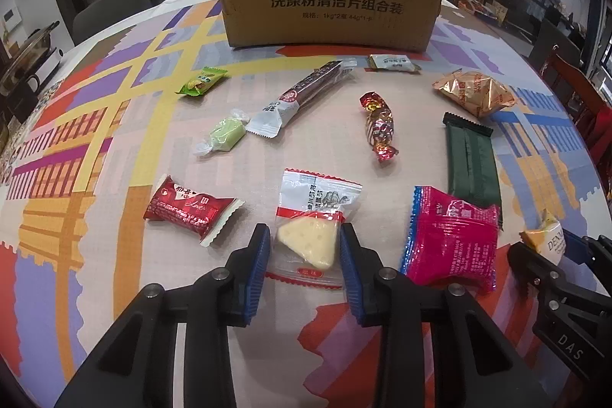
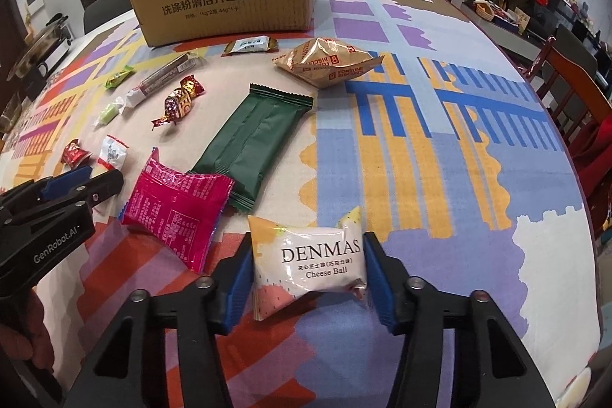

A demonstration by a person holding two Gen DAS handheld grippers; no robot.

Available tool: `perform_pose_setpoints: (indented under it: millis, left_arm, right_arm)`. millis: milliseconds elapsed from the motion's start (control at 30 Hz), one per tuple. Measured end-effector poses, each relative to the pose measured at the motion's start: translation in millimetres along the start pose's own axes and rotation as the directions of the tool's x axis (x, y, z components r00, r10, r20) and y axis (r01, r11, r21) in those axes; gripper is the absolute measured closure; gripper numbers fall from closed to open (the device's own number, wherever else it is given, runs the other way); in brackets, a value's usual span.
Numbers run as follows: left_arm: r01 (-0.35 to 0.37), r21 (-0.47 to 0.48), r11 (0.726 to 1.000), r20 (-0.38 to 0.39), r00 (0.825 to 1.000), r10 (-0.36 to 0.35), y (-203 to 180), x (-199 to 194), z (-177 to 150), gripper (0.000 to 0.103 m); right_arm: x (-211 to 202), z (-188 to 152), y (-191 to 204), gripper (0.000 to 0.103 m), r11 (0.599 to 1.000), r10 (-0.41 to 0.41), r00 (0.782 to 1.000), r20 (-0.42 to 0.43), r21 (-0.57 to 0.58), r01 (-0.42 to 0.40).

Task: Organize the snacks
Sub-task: 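Close left tool on white cheese packet while right tool closes on DENMAS packet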

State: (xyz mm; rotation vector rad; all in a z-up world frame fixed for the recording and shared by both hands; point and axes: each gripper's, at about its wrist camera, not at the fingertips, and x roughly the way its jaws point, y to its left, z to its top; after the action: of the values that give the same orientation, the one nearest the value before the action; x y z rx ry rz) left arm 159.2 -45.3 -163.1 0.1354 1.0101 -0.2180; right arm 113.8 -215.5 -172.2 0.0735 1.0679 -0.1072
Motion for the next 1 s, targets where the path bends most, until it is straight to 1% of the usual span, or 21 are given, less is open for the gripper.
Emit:
perform_pose_setpoints:
  millis: [100,200,567,1000]
  left_arm:
    - [0.001,0.002,1.0,0.003,1.0,-0.001,-1,-2,0,0.068]
    - [0.002,0.003,1.0,0.012,1.0,-0.002,-2,-5,1,0.068]
    - [-0.004,0.005,1.0,0.013,1.0,0.004,-6,-19,5,0.068]
    - [-0.008,-0.001,1.0,0.053,0.999,0.009,-14,-50,16,0.068]
  right_arm:
    - [-1,0,1,0.054,1.0,0.005,1.0,0.001,-0.004,-0.005]
    - [-2,0,0,0.055,1.0,0.013,1.0,0.002,0.001,-0.013]
    - [-16,6,-4,0.055,1.0,0.017,0.999,0.034,0.01,-0.017]
    - [-43,20,-15,0.055,1.0,0.029,0.995,0.099,0.005,-0.029]
